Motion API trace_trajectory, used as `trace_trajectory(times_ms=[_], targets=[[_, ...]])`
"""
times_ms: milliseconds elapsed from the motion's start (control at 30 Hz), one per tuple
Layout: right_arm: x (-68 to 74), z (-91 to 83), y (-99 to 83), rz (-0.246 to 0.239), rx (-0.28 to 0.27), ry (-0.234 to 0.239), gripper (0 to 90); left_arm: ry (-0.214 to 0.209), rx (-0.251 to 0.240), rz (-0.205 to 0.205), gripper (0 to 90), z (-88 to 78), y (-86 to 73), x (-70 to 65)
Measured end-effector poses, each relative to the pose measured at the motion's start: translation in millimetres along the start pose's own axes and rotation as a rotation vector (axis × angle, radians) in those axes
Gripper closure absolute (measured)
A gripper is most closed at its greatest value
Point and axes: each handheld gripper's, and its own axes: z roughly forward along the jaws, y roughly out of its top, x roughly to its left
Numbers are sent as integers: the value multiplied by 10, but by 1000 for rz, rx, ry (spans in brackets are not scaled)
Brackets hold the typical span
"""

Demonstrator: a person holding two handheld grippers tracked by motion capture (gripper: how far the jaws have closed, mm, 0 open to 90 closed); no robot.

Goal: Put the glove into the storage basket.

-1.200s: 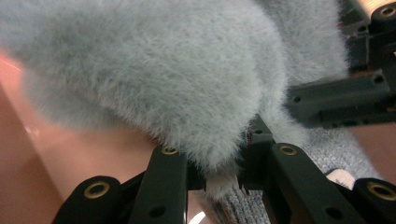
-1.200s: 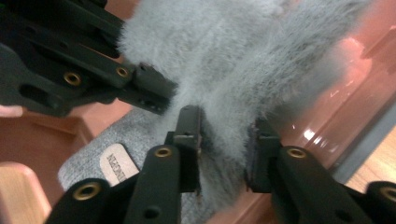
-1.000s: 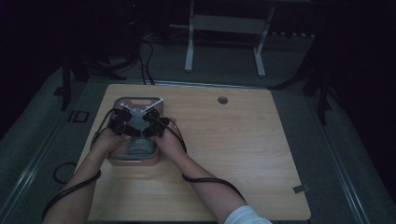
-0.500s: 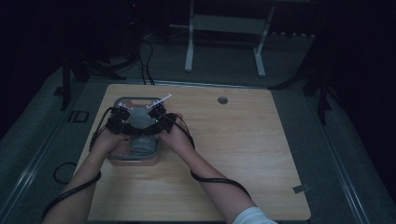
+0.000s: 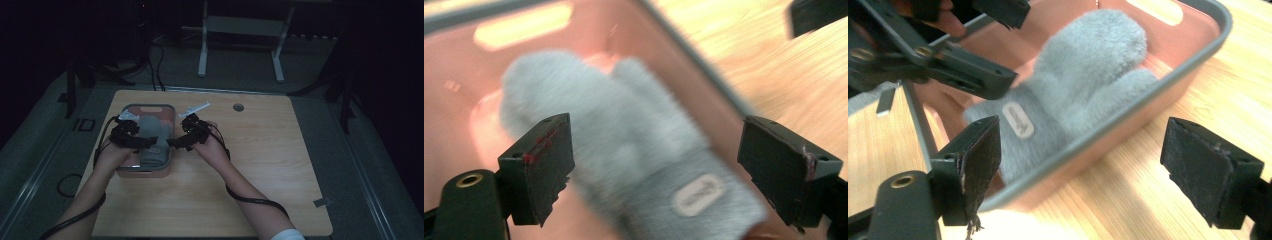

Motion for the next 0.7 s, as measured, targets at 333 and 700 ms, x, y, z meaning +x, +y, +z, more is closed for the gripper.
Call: trace_trajectory(times_ms=[333, 700], targets=[[-36, -295, -322, -40, -25, 24, 156, -100, -69, 110, 154, -113, -66, -491], [-106, -463, -628, -55, -12, 39, 156, -199, -118, 204, 154, -149, -194, -886]])
